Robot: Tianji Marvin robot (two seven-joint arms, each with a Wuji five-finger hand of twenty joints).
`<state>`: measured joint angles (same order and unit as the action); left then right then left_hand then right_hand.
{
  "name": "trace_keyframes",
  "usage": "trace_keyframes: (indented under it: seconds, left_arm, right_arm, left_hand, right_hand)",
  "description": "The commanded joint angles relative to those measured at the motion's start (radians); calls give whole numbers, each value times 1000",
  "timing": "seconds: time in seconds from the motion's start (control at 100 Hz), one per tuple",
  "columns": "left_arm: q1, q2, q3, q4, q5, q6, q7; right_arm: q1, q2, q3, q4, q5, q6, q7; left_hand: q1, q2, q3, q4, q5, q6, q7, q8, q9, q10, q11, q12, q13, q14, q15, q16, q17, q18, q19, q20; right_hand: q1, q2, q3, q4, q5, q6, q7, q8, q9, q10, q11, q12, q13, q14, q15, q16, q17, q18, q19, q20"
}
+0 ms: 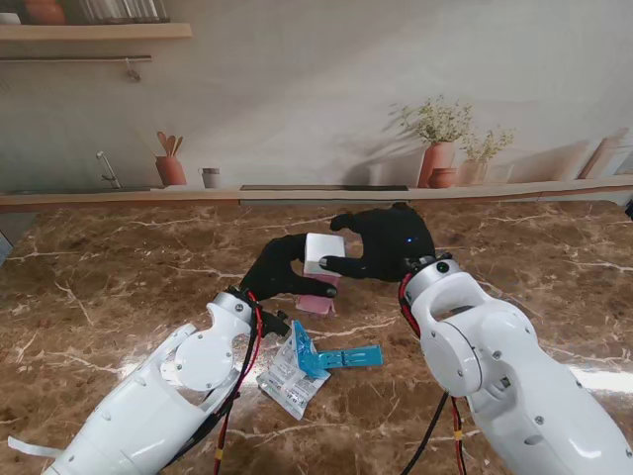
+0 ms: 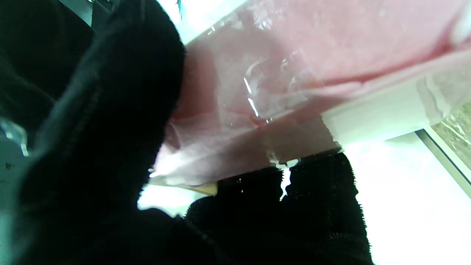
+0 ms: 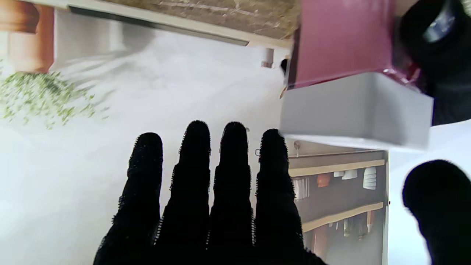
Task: Fill the seasoning bottle
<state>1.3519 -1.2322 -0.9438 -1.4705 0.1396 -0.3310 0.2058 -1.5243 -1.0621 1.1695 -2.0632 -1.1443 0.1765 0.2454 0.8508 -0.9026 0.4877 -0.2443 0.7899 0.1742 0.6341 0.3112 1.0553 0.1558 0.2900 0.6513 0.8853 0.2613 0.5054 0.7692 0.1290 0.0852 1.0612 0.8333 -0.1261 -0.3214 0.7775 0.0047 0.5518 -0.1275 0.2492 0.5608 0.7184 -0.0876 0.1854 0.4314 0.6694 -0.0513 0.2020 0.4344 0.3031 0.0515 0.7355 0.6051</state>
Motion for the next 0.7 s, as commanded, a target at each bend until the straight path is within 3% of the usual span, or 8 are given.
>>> trace_keyframes:
  seconds: [0.0,0.42,0.5,0.57,0.69]
  left_arm:
    - [0,-5,-10,17,6,0,18]
    - [-22,-29,-76,170,48,7,133]
    - [-28,-34,-84,202,51,7,151]
    - [-35,-36,-91,226,47,7,155]
    - [-52,-41,-98,276,35,5,157]
  right_arm:
    - [-34,0,11,2,1,0,-25]
    - [-117,-12,40,69,108,35,-143]
    - [-126,-13,47,83,109,34,-156]
    - [-136,-13,56,94,117,32,-159]
    - [-159,-13,79,109,134,39,-158]
  left_hand:
    - [162,403,381,29,169,-268,151,-2,65,-98,26,-10,50,-72,26,9,-2,-61,-3,4]
    - [93,285,408,52,121,-317,213,-34,81,-133,-53,-4,21,-113,-46,-29,-9,-77,-34,-36]
    - [74,276,426,56,100,-321,217,-36,56,-140,-59,-17,-3,-131,-89,-79,-16,-82,-58,-60]
    - [63,275,436,55,80,-319,209,-31,12,-145,-35,-59,-29,-145,-104,-137,-21,-86,-65,-79]
    - [58,271,443,54,56,-313,194,-18,-41,-149,5,-118,-54,-160,-116,-226,-24,-91,-76,-98]
  right_hand:
    - [-36,26,8,45,-56,1,-25,-5,-56,-6,-34,-37,-48,-17,-40,-50,-20,-9,-57,-36]
    - [6,27,-8,42,-43,5,-18,-1,-57,1,-39,-78,-54,-8,-50,-77,-18,-1,-68,-47]
    - [12,22,-11,43,-39,18,-20,-5,-64,-3,-59,-122,-58,-40,-82,-128,-14,-22,-101,-78]
    - [16,18,-10,44,-38,30,-25,-14,-74,-2,-72,-158,-69,-52,-101,-177,-12,-67,-164,-146]
    - [18,20,-11,44,-36,32,-25,-16,-86,2,-77,-169,-81,-51,-104,-189,-20,-88,-185,-175]
